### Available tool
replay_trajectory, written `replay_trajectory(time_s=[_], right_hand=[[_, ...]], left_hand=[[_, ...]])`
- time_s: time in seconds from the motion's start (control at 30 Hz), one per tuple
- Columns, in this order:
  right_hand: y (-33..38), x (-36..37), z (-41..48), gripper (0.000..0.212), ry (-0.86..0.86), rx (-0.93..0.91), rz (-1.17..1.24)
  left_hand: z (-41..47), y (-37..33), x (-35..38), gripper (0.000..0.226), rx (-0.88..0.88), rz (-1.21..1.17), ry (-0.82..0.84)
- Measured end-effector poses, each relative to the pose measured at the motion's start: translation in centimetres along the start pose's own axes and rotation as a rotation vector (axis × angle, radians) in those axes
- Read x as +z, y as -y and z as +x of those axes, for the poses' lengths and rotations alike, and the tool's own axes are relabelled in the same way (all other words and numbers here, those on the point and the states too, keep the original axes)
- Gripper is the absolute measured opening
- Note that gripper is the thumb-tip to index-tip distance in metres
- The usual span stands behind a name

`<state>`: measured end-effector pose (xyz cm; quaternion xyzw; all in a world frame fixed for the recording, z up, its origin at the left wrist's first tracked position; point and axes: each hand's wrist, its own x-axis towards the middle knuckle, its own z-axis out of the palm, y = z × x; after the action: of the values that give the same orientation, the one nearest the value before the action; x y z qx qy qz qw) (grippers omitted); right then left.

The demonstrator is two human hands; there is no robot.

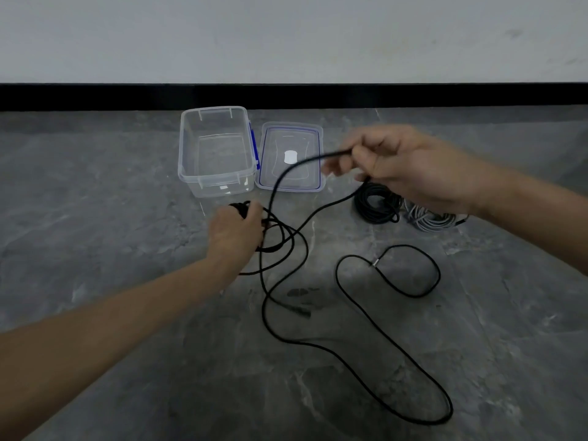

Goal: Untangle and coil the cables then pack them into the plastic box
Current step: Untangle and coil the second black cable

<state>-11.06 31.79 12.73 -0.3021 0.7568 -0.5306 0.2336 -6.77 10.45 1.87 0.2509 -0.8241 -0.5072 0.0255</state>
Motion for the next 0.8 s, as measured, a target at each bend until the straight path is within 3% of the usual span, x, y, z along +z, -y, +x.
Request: replay_trajectory(time_s=[0.1, 0.2, 0.33, 0.47, 0.57, 0.67, 0.73, 0.8], right_hand=[[-0.4, -1.2, 0.0, 0.015, -0.112, 0.029, 0.617], [-0.5, -2.1, 0.5, 0.021, -0.385, 0.053, 0.965], [-2.0, -2.6, 1.1, 0.027, -0.688, 0.084, 1.227], [-3.9, -2.5, 1.2, 0.028, -0.969, 0.145, 1.274], [-7.1, -3.5, 1.0, 0.027, -1.082, 0.273, 1.107], [-10.2, -4.2, 0.5, 0.021, -1.02, 0.577, 0.531], [-11.7, -3.7, 0.2, 0.014, -0.859, 0.74, 0.091], [-12.0, -2.6, 0.3, 0.006, -0.642, 0.755, -0.253]], left_hand=[[0.6, 0.7, -0.2, 0.038, -0.094, -0.07, -0.016], [0.5, 1.1, -0.2, 0.04, -0.114, -0.075, -0.023], [0.1, 1.2, 0.1, 0.038, -0.107, -0.068, -0.006], [-0.2, 0.9, 0.1, 0.037, -0.097, -0.141, 0.028], [-0.5, 0.4, 0.0, 0.037, -0.089, -0.207, 0.055], [-1.0, -0.2, 0.0, 0.041, -0.026, -0.203, 0.068], [-1.3, -0.4, 0.1, 0.047, 0.026, -0.188, 0.076], [-1.7, -0.5, 0.4, 0.051, 0.077, -0.183, 0.107]])
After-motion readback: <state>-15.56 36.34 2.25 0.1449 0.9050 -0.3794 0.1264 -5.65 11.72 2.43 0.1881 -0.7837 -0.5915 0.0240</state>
